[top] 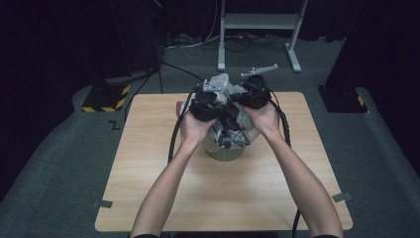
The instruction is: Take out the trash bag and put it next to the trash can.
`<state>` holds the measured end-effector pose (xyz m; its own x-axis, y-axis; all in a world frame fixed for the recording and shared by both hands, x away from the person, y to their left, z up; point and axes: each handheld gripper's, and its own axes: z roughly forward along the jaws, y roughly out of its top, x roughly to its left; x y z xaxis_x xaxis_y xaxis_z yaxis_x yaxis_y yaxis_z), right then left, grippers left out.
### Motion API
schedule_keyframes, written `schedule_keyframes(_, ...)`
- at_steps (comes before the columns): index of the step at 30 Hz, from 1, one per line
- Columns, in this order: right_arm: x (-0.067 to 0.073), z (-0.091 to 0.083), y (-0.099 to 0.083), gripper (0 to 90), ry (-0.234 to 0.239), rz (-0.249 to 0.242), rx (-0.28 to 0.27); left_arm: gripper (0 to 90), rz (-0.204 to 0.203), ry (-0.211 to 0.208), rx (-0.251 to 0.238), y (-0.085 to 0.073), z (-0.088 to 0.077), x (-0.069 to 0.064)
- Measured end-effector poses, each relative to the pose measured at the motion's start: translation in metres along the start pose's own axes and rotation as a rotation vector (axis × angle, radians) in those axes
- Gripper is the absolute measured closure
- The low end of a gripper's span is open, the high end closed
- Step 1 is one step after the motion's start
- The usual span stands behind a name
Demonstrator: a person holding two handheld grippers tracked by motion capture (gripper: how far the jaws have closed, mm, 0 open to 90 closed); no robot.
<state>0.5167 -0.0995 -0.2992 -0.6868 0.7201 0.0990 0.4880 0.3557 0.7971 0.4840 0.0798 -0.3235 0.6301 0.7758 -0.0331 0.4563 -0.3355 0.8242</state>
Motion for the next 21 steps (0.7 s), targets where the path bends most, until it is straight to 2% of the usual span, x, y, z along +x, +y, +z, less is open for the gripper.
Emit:
schedule_keyframes(3,0.001,0.0,0.001,89.3,0.006,0.002,0.0,74.3,0.007,-0.008,-0.001,0.0,0.001,0.0)
schedule_keyframes(6,0.006,0.0,0.005,89.3,0.023,0.0,-0.004,64.7,0.016,-0.018,0.006,0.0,0.003,-0.001)
schedule_keyframes(11,0.011,0.001,0.007,89.3,0.039,-0.014,0.003,57.1,0.019,-0.014,-0.021,0.001,0.004,-0.003)
schedule_keyframes(17,0.013,0.001,0.007,89.3,0.071,-0.005,0.003,56.0,0.035,0.009,-0.043,0.002,0.007,-0.008)
schedule_keyframes(21,0.016,0.0,0.007,89.1,0.091,0.001,0.004,60.0,0.049,0.03,-0.049,0.003,0.009,-0.011)
